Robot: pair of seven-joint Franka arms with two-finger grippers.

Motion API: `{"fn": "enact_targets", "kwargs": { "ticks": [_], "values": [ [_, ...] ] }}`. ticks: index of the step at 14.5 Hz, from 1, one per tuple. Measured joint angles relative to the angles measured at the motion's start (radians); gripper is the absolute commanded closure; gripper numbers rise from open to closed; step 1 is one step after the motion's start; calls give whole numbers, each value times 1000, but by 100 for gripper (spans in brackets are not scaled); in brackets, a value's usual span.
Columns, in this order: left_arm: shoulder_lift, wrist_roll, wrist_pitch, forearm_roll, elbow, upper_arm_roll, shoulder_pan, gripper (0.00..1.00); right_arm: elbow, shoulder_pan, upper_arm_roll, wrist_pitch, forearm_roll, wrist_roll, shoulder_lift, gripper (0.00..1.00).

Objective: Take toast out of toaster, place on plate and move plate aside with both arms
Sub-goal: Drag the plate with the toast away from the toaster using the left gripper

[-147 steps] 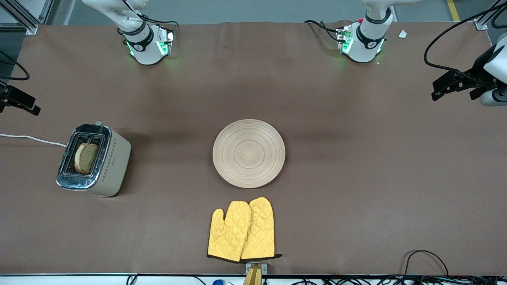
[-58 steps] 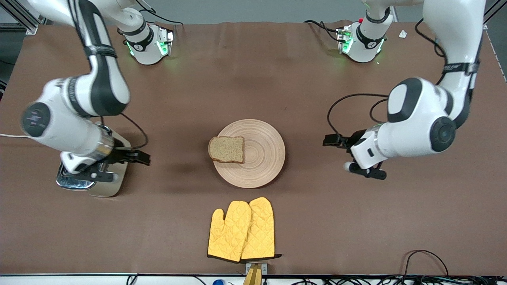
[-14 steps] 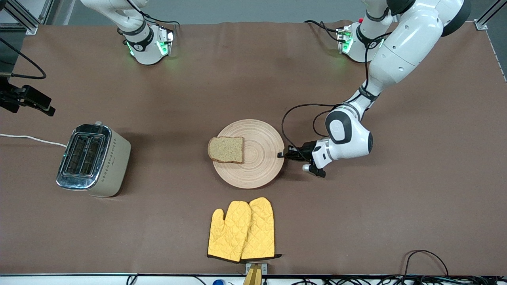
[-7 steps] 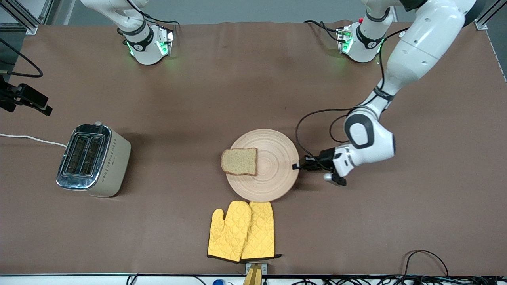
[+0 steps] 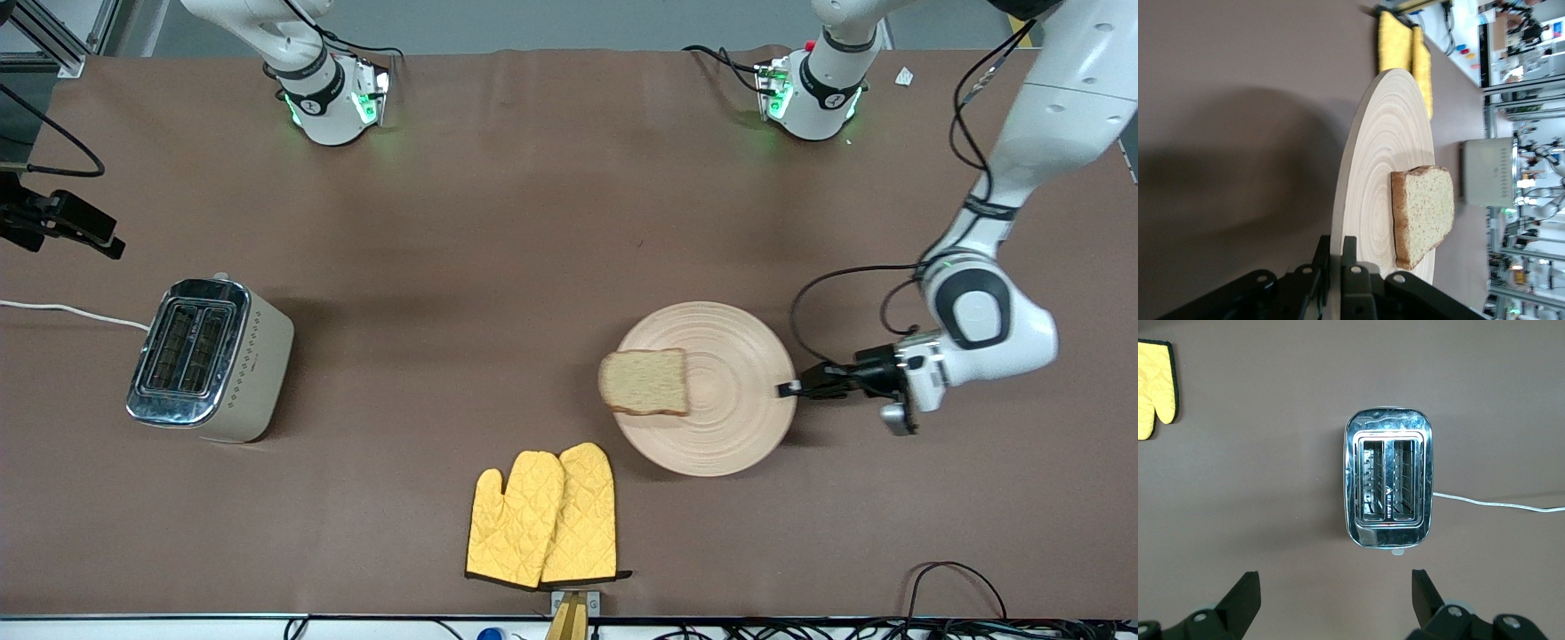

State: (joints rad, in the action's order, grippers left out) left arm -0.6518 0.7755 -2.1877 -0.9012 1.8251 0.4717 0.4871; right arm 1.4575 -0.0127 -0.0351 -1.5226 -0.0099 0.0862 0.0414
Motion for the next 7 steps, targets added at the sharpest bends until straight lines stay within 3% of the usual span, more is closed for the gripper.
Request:
{"fn": "enact_targets", "kwargs": {
  "ticks": [3,7],
  "values": [
    [-12,42,56,89,-1,-1,152,100,1,0,0,0,0,0,0,0],
    [-51,113,98,110,-8,-3,280,100,1,0,0,6,0,0,0,0]
  ]
}}
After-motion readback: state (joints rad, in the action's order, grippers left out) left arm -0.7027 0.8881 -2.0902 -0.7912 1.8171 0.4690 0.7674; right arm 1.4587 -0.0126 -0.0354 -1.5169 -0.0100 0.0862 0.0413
